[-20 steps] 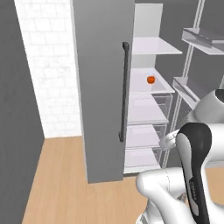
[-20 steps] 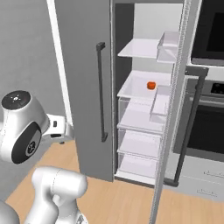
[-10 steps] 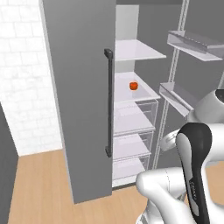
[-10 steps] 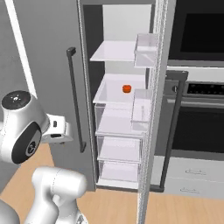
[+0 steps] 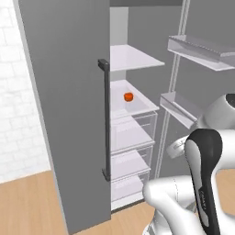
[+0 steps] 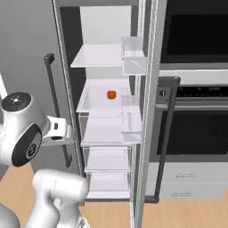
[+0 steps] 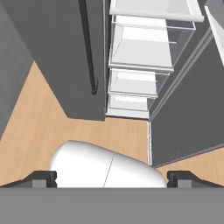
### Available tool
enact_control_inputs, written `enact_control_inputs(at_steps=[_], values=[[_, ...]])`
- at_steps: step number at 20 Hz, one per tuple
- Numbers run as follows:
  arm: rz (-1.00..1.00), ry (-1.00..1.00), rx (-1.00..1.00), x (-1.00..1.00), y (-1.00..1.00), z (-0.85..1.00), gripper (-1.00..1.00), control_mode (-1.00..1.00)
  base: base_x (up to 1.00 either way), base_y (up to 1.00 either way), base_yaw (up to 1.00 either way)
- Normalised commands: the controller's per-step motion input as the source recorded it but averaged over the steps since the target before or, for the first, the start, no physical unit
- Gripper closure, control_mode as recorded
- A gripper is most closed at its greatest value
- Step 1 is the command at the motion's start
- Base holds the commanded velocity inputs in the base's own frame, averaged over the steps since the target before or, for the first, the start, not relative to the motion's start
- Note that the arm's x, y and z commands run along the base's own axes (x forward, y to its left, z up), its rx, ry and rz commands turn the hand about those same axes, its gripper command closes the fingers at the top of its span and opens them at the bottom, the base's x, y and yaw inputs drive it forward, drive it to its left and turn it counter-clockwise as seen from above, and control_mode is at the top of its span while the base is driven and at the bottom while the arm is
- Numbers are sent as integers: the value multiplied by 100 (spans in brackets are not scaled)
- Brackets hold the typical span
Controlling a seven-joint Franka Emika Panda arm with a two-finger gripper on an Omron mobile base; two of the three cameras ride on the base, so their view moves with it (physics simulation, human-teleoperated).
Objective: Place one squash and one chicken drumstick in each tupperware on the nearby counter, to pack two identical lunches.
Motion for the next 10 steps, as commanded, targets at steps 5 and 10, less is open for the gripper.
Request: enact_control_inputs(at_steps=[5,10], values=[[0,0,0,0,0,0,-100,100,56,-4,-11],[0,0,0,0,0,0,-100,100,32,-9,0]])
